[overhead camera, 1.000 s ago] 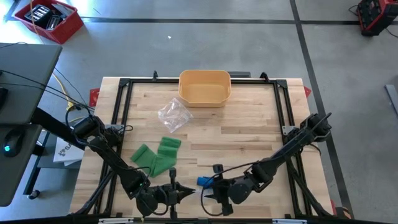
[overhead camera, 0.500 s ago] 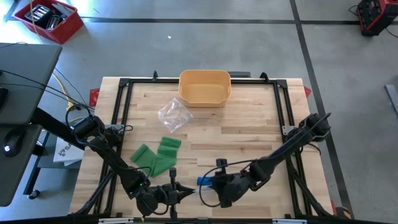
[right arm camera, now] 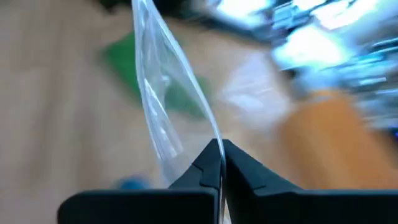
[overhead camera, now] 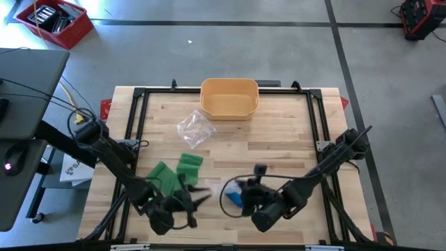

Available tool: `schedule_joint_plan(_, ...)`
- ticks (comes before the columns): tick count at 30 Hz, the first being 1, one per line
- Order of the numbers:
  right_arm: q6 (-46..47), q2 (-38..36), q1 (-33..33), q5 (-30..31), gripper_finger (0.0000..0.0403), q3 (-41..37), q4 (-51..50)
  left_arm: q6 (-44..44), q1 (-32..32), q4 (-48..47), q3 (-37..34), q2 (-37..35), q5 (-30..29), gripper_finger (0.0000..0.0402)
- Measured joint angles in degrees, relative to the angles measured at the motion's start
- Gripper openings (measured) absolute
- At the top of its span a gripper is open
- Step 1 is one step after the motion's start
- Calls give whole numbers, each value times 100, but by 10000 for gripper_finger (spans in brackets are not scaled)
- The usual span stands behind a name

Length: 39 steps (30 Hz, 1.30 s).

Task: Roll bandage
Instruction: Open the right transparent zip bag

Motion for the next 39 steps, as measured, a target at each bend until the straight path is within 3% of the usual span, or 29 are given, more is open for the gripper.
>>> schedule_joint_plan(2,-54,0,81,872,0,189,-242,-402,-41,-435,0,-267,-256,113)
schedule_joint_plan(4,-305,-15,102,1108,0,222,-255,-738,-74,-605,0,-465,-420,120)
schedule_joint_plan(5,-473,-15,54,663,0,211,-257,-781,-88,-614,1,-515,-435,121)
schedule_joint_plan(8,-586,25,-250,-1824,0,31,-186,-516,-137,-494,0,-495,-425,118)
schedule_joint_plan(9,-528,81,-315,-2070,0,-49,-143,-445,-144,-407,0,-455,-429,117)
schedule_joint_plan(13,-197,239,-351,-1169,0,-307,-88,-253,66,-62,0,-225,-469,110)
schedule_joint_plan(18,-195,405,-431,-1171,0,-343,26,-564,641,30,-4,24,-323,102)
schedule_joint_plan(24,-151,407,-473,-1222,0,-344,34,-387,1295,133,-4,40,1929,105)
schedule_joint_plan(28,-53,396,-562,-1356,0,-335,5,-206,1426,270,-4,56,2702,122)
schedule_joint_plan(33,288,396,-649,-1468,0,-335,-452,-210,1448,305,-4,67,2627,150)
schedule_joint_plan(39,179,391,-644,-1429,0,-333,-162,-6,1545,353,-4,157,2240,160)
